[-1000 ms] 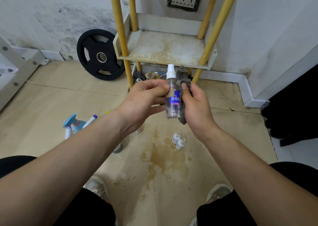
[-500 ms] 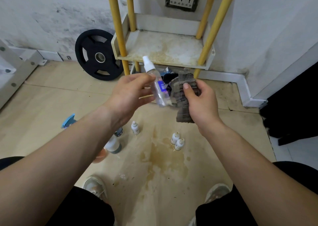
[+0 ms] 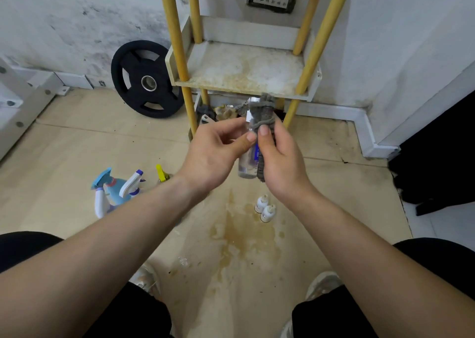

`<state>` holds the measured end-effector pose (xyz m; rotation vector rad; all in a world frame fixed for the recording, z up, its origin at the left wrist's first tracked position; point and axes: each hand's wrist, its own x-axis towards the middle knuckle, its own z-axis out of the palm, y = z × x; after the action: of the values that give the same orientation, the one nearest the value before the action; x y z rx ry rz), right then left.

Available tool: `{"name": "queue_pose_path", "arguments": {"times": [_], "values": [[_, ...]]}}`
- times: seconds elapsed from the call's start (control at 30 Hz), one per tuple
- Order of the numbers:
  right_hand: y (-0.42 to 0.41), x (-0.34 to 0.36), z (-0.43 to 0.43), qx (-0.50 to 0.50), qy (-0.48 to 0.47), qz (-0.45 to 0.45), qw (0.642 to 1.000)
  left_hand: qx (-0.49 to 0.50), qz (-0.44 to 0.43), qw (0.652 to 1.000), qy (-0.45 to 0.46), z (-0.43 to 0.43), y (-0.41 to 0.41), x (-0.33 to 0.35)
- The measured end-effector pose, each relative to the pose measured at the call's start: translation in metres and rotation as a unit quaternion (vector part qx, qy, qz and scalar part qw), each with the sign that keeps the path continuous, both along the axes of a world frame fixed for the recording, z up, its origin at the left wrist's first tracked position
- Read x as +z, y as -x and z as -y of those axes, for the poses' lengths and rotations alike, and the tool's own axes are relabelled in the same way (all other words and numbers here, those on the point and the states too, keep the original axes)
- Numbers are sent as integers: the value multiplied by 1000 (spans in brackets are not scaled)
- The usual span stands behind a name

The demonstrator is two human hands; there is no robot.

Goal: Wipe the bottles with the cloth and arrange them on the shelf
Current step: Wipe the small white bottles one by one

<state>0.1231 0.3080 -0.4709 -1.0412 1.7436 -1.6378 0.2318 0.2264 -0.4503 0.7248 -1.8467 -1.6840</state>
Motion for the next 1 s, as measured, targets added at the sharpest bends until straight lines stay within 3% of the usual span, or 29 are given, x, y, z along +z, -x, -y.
{"name": "queue_pose_path", "arguments": {"times": [0.13,0.27,0.37,0.57,0.67,0.8,1.0], "values": [[0,0,-6,-17,-43,-69,997,42,6,999,-1,0,0,-2],[-3,-7,-7,-12,-83,-108,991,114,15,990,-78,4,2,-7],[-6,-7,-7,-7,-77,-71,995,126,12,984,-122,8,3,-6],[2,-8,-3,-27,-54,81,995,52,20,983,-174,11,1,-3],[3,-7,-2,-5,-36,115,993,14,21,975,-221,12,0,-3],[0,-8,-2,7,-38,87,995,24,34,982,-184,10,0,-4],[0,-7,-3,33,-28,119,992,59,32,990,-120,10,0,-5]]}}
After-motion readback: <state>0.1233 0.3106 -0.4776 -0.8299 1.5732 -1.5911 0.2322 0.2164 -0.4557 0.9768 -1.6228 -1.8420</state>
